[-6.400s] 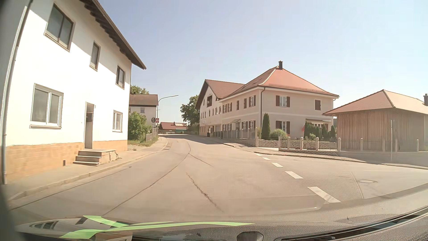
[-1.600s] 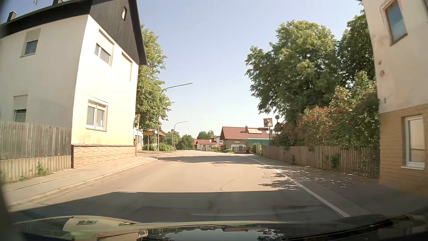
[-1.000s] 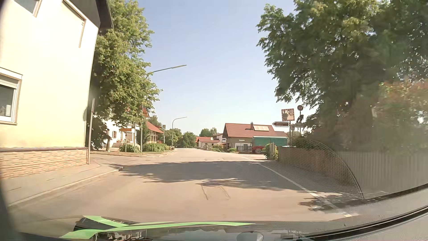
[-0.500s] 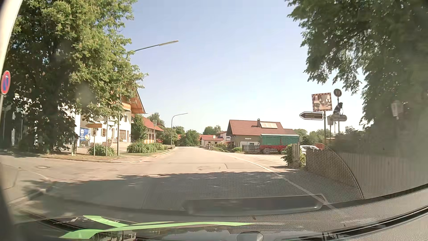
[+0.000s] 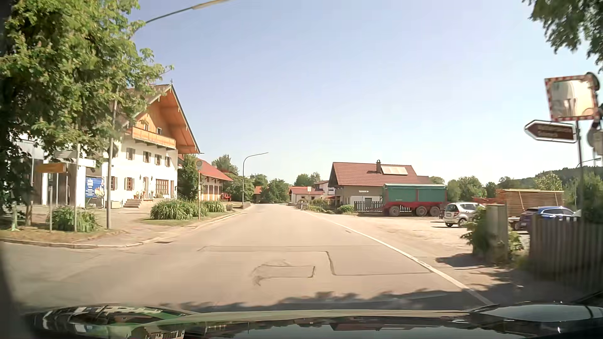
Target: Follow the waypoints while adhering to traffic rules and regulations
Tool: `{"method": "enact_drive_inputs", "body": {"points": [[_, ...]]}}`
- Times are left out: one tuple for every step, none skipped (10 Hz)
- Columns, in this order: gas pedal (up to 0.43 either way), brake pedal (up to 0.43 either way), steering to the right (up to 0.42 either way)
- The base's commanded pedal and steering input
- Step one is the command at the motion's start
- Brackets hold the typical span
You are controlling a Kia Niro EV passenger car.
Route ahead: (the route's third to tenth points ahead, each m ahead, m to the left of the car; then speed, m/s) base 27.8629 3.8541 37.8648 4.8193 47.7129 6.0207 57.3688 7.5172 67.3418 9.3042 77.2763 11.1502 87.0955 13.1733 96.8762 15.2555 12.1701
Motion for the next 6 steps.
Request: {"method": "enact_drive_inputs", "body": {"points": [[0.189, 0.0, -0.023], [0.189, 0.0, -0.023], [0.189, 0.0, -0.024], [0.177, 0.0, -0.026], [0.177, 0.0, -0.025], [0.177, 0.0, -0.026]]}}
